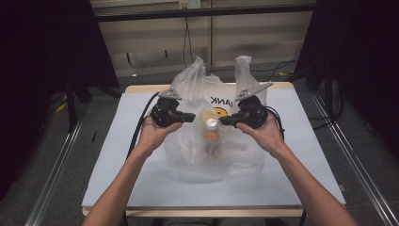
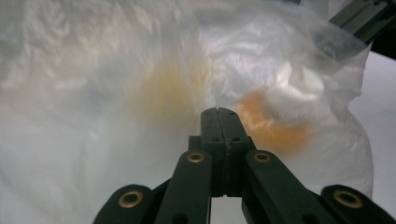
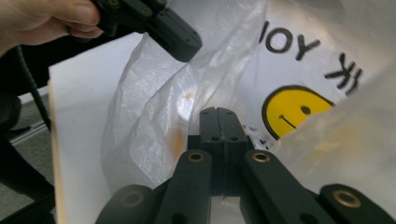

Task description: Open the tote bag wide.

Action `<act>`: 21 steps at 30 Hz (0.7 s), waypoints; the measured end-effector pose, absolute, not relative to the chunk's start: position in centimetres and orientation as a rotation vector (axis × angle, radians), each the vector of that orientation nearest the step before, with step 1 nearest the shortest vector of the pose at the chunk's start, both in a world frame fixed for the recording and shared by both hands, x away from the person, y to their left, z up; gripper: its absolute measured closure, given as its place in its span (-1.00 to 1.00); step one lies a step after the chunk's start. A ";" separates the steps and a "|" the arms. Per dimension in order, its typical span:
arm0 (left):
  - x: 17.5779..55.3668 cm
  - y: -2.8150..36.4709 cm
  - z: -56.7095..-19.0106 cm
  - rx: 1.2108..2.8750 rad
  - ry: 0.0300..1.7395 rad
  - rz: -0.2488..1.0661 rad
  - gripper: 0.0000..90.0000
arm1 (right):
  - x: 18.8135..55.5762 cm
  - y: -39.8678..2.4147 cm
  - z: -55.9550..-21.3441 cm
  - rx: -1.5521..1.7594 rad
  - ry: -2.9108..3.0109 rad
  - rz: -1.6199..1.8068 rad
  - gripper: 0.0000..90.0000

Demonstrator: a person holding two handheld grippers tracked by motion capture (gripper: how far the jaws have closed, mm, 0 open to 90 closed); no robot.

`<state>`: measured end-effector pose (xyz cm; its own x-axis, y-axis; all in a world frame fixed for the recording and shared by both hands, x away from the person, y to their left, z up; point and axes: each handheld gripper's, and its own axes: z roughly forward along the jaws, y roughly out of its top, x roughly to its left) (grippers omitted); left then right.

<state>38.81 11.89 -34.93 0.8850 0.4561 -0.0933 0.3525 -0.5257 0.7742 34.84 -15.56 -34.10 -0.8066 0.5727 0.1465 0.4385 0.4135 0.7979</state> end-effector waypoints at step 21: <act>37.8 13.4 -44.5 2.302 0.676 0.052 1.00 | 31.2 -15.5 -40.3 0.971 2.523 1.376 1.00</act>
